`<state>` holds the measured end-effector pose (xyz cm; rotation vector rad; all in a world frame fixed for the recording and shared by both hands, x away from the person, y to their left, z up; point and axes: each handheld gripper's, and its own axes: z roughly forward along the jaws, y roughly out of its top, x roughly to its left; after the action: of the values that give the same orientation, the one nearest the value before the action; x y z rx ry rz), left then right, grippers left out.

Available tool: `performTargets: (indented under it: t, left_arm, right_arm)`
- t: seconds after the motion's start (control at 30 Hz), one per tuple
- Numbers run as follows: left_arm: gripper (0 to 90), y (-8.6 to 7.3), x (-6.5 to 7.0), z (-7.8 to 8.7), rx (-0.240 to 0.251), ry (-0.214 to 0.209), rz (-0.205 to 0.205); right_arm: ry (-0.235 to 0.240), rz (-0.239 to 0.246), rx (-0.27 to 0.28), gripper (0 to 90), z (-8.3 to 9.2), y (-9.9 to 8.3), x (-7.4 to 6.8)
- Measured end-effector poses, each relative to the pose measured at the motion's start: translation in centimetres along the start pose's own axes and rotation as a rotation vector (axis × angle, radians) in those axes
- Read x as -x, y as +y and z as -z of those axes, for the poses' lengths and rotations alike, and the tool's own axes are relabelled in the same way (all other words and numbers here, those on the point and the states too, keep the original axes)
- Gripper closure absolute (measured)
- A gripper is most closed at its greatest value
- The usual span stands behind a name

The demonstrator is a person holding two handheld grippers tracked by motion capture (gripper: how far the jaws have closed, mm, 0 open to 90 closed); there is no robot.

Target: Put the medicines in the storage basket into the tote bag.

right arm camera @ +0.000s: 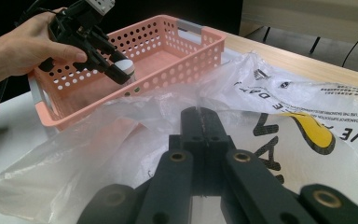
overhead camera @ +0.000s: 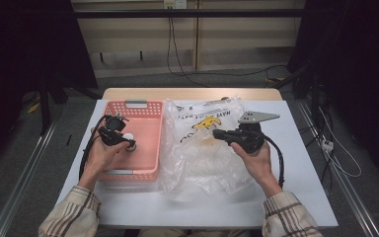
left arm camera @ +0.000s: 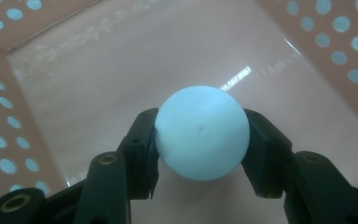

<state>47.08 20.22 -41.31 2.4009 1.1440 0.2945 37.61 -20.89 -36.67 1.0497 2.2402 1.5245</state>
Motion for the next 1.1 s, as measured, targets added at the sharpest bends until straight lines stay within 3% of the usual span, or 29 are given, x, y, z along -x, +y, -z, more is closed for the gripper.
performTargets:
  t: [0.13,0.3,0.43,0.67,1.1]
  left_arm:
    - [50.9,0.0,0.1,0.4,0.039,-0.014,0.002]
    - [51.0,0.0,0.2,1.6,0.148,-0.013,0.019]
    - [51.0,0.0,0.4,2.4,0.194,-0.011,0.009]
    - [51.0,-0.1,0.9,4.0,0.310,-0.030,0.028]
    - [51.0,-0.2,2.8,6.2,0.413,-0.078,0.019]
  right_arm:
    - [0.004,-0.002,-0.002,90.0,-0.1,0.0,0.1]
    - [0.004,0.005,-0.006,90.0,-0.1,0.0,-0.1]
    - [0.002,0.004,-0.002,90.0,0.0,0.0,0.1]
    - [0.003,0.005,0.000,90.0,0.0,0.1,0.1]
    - [0.003,0.002,0.001,90.0,-0.1,0.1,0.2]
